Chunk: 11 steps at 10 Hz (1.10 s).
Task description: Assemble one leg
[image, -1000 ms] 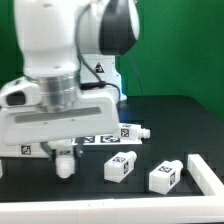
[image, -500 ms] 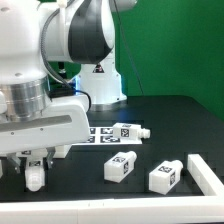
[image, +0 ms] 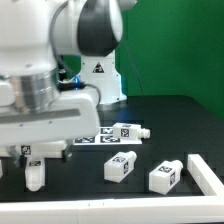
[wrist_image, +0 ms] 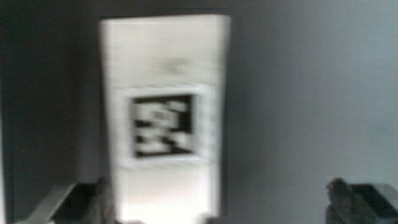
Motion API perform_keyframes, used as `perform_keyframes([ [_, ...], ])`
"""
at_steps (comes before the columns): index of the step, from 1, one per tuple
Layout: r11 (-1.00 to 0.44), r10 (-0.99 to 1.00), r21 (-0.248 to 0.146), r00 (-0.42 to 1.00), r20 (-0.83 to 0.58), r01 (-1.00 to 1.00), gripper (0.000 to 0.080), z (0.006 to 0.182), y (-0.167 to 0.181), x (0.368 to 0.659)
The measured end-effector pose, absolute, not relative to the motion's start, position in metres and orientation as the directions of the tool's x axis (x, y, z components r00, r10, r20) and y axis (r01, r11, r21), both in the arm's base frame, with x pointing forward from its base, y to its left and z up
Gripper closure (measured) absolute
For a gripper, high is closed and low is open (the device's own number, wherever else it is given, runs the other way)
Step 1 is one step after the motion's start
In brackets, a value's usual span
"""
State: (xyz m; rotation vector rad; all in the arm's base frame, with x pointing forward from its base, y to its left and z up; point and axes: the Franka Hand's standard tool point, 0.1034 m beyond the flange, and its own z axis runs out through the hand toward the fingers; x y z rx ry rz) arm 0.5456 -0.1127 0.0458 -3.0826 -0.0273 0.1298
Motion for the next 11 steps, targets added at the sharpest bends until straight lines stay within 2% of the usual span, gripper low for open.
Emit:
perform_keyframes([
  [1,-0.993,-0.092,-0.062,0.986,-0.142,-0.102,0.0157,0.057,-0.092,0.542],
  [2,-0.984,-0.160,-0.051,0.976,-0.150,-0.169,0.0157,0.059,-0.074,0.542],
  [4,-0.961,-0.266,-0.028,0.950,-0.163,-0.274,0.0150,0.054,-0.024,0.540],
  [5,-0.964,-0.257,-0.024,0.953,-0.160,-0.264,0.0150,0.050,-0.011,0.541],
  [7,-0.967,-0.250,-0.016,0.956,-0.150,-0.256,0.0150,0.033,0.003,0.539],
  [11,-0.972,-0.231,-0.005,0.961,-0.154,-0.235,0.0150,0.009,-0.002,0.529],
])
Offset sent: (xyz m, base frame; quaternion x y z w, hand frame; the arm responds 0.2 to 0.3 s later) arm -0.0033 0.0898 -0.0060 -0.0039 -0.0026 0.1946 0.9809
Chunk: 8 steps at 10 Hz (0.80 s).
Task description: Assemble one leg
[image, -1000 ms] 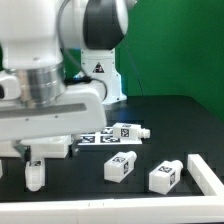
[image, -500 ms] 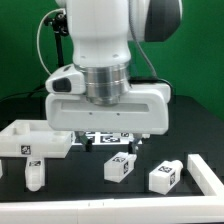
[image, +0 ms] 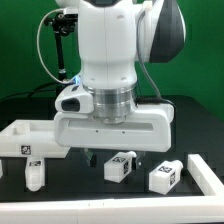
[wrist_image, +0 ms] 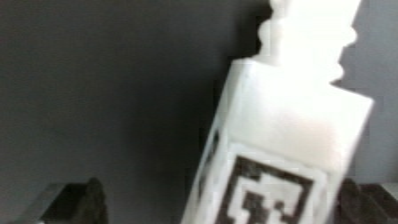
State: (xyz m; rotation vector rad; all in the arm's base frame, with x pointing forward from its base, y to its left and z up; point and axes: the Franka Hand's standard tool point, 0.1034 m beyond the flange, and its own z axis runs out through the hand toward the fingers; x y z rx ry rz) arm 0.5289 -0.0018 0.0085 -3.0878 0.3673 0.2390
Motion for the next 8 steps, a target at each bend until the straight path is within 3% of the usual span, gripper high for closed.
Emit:
perform_keyframes([
  [1,-0.972,-0.233,-0.006,0.960,-0.155,-0.236,0.0150,0.008,-0.002,0.529],
  [3,-0.972,-0.233,-0.005,0.960,-0.155,-0.236,0.0429,0.008,-0.002,0.529],
  [4,-0.972,-0.233,-0.005,0.960,-0.156,-0.236,0.0429,0.008,-0.002,0.529],
  [5,-0.970,-0.241,-0.004,0.958,-0.156,-0.245,0.0515,0.008,0.000,0.527],
  [6,-0.962,-0.270,0.003,0.948,-0.170,-0.274,0.0515,0.011,0.012,0.511],
  [8,-0.943,-0.333,0.035,0.926,-0.176,-0.332,0.0515,0.025,0.064,0.478],
])
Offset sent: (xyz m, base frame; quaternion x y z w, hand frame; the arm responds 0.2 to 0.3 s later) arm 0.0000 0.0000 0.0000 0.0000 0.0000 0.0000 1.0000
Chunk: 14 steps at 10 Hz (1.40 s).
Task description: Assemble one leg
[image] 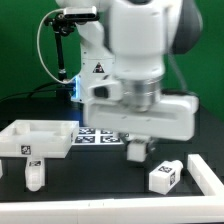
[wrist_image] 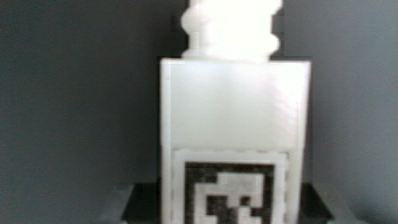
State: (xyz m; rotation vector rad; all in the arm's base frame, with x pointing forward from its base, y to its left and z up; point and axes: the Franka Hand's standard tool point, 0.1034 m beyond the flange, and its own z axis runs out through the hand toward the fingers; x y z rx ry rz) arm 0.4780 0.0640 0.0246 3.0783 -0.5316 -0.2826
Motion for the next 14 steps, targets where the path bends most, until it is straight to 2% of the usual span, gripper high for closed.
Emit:
perform_keyframes([
  [2,-0.931,-0.365,0.053,0.915,-0.171,-0.361,0.0515,0.034,0.107,0.460],
  [6,-0.928,-0.372,0.051,0.913,-0.166,-0.368,0.0515,0.031,0.105,0.460],
  [8,-0.939,-0.343,0.028,0.934,-0.101,-0.342,0.0515,0.018,0.139,0.428],
  [10,-0.942,-0.336,0.040,0.936,-0.104,-0.333,0.0515,0.009,0.160,0.406],
  [14,-0.946,-0.325,0.033,0.941,-0.093,-0.324,0.0515,0.008,0.171,0.403],
])
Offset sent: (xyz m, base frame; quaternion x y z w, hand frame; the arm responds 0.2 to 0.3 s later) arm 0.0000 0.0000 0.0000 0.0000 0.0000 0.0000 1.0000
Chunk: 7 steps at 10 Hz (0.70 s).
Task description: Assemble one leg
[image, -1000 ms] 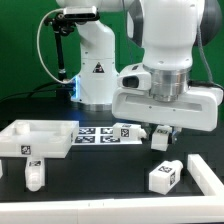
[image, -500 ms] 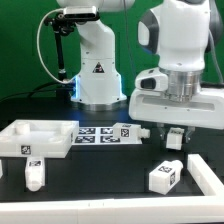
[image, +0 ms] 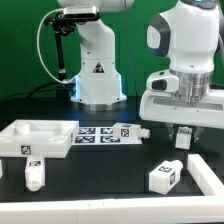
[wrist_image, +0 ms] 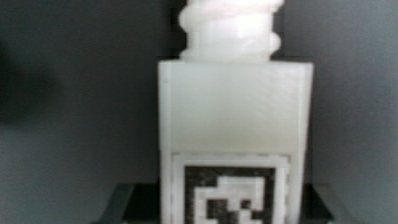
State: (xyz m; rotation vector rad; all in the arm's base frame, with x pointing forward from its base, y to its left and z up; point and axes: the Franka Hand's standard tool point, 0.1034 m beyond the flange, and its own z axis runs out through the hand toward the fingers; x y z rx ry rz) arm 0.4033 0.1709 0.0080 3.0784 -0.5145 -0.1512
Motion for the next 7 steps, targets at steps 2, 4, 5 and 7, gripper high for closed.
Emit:
perform_keyframes([
  [2,-0.947,-0.322,0.041,0.941,-0.107,-0.319,0.0323,0.010,0.168,0.404],
  [4,-0.929,-0.366,0.004,0.918,-0.150,-0.370,0.0188,0.052,0.135,0.453],
  [5,-0.909,-0.406,-0.028,0.901,-0.154,-0.415,0.0158,0.066,0.118,0.478],
  [7,-0.902,-0.417,-0.060,0.898,-0.139,-0.428,0.0151,0.086,0.087,0.514],
])
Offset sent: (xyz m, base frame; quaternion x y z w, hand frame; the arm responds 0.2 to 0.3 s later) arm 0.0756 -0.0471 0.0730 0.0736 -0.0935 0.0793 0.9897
